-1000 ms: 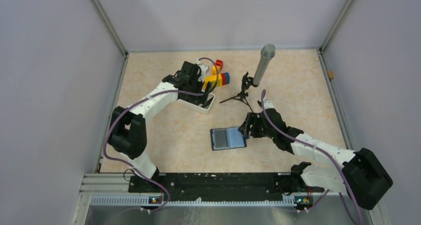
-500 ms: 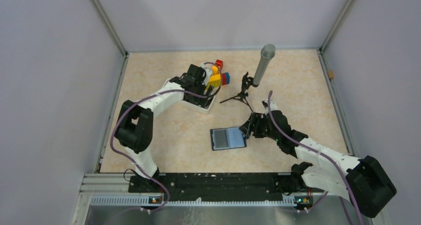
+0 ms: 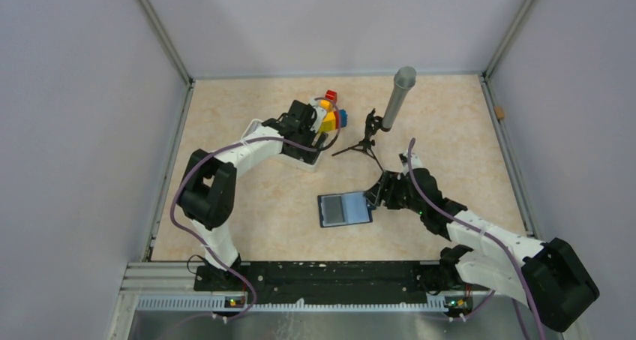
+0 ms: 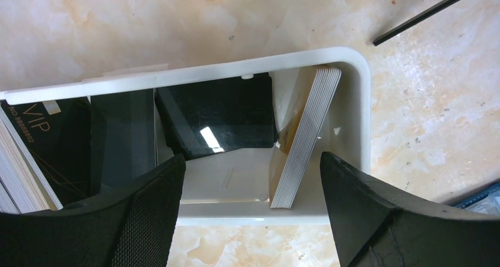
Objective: Put the credit cards into the card holder
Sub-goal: Pick up the credit card from the storage box.
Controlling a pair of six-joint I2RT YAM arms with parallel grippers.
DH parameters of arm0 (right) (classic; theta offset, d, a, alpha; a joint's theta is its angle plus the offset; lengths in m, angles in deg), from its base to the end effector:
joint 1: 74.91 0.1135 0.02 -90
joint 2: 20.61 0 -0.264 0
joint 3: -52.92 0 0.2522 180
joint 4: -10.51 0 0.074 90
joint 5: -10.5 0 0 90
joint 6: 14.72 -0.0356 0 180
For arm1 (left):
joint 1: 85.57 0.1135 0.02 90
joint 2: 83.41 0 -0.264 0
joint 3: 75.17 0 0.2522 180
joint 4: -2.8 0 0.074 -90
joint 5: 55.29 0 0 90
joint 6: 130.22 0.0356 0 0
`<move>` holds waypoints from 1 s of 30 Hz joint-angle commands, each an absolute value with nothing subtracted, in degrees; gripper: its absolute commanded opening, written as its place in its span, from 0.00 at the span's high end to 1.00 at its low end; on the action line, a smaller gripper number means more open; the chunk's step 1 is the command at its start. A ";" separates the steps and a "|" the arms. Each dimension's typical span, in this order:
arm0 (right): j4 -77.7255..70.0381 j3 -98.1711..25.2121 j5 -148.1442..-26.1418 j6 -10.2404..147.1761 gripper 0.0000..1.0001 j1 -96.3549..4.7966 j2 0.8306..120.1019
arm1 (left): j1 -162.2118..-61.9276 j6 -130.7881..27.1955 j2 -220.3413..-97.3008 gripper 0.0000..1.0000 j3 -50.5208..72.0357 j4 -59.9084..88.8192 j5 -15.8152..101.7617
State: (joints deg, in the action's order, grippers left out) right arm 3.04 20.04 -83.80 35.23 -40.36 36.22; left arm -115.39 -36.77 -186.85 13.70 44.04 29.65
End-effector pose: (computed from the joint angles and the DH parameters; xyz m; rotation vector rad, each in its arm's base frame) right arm 0.1628 0.1153 0.1750 0.0603 2.2367 0.8272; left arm 0.3373 -0.1897 0.2163 0.6942 2.4439 -0.0689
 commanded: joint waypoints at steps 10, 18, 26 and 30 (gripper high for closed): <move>6.16 20.55 -84.95 35.10 0.37 -41.42 36.34 | -117.54 -31.46 -190.13 0.14 13.94 41.97 23.30; 6.60 20.71 -85.41 34.86 0.37 -41.51 36.44 | -118.66 -30.56 -187.69 0.15 14.32 42.11 20.69; 6.86 20.70 -85.96 34.59 0.37 -41.51 36.78 | -119.17 -29.95 -186.52 0.18 14.16 42.06 18.62; 6.95 20.74 -86.16 34.50 0.37 -41.60 36.93 | -119.14 -29.77 -186.13 0.19 14.12 42.07 17.64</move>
